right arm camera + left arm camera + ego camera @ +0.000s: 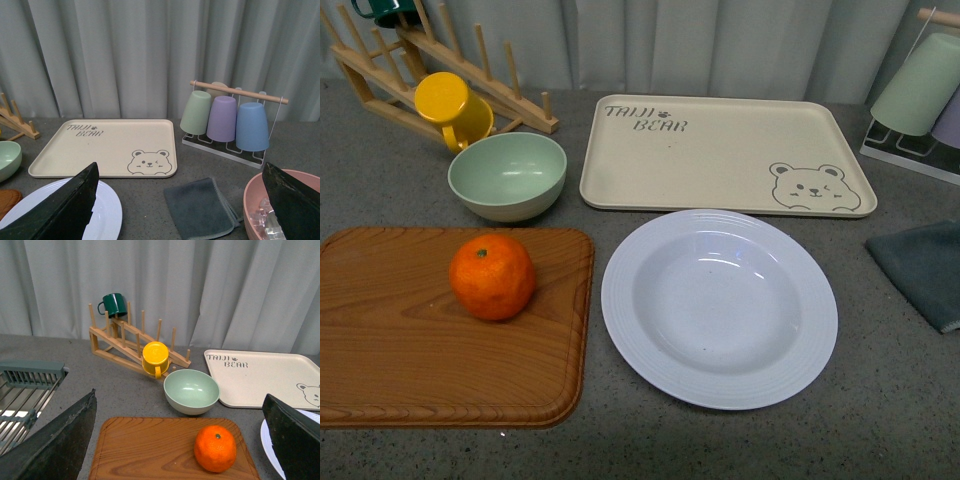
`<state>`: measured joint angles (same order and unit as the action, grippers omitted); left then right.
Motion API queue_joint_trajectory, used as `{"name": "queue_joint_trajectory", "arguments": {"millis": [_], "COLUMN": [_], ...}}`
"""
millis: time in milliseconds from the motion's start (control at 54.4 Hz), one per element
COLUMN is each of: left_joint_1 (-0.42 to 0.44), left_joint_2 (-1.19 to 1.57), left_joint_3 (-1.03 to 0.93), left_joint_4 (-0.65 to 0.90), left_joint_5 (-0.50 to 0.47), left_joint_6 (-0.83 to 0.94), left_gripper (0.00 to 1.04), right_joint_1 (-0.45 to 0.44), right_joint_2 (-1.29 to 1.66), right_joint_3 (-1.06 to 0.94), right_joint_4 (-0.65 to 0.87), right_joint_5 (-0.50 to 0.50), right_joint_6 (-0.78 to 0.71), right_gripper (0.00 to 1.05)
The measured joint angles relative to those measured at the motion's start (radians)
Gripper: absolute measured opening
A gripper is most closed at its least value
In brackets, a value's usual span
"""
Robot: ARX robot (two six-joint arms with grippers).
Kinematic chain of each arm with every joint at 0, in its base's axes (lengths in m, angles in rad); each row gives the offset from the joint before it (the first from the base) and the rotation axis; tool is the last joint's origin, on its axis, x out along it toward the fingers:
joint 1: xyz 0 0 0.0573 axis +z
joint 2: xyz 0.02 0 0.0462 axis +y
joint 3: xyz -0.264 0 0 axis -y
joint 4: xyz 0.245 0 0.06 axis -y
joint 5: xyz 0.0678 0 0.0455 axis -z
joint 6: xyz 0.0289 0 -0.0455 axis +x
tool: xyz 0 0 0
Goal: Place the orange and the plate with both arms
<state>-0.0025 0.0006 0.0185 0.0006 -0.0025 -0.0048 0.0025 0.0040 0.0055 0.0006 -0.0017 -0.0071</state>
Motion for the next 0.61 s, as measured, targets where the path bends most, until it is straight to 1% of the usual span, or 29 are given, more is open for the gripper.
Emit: {"name": "queue_joint_trajectory", "arguments": {"millis": [478,496,588,606], "left_joint_1": [-0.002,-0.008,-0.112,-0.123], "left_joint_2": [0.001,0.005,0.074,0.086], "left_joint_3": [0.0,0.002,0.015,0.015], "left_joint_4": [-0.001,-0.004,-0.067,-0.074], "left_joint_5": [-0.009,-0.027,-0.355,-0.397], "left_joint_6": [0.0,-0.008,-0.093,-0.106], "left_gripper": [0.98,0.98,0.98,0.98], "right_joint_1": [0.0,0.0,0.0,0.0], "right_joint_2": [0.0,0.0,0.0,0.0], "right_joint_3": [0.0,0.0,0.0,0.0], "right_joint_4": [0.0,0.0,0.0,0.0], "right_joint_5": [0.0,0.0,0.0,0.0], "right_joint_6": [0.0,0.0,0.0,0.001], "right_gripper": [0.96,0.96,0.96,0.96]}}
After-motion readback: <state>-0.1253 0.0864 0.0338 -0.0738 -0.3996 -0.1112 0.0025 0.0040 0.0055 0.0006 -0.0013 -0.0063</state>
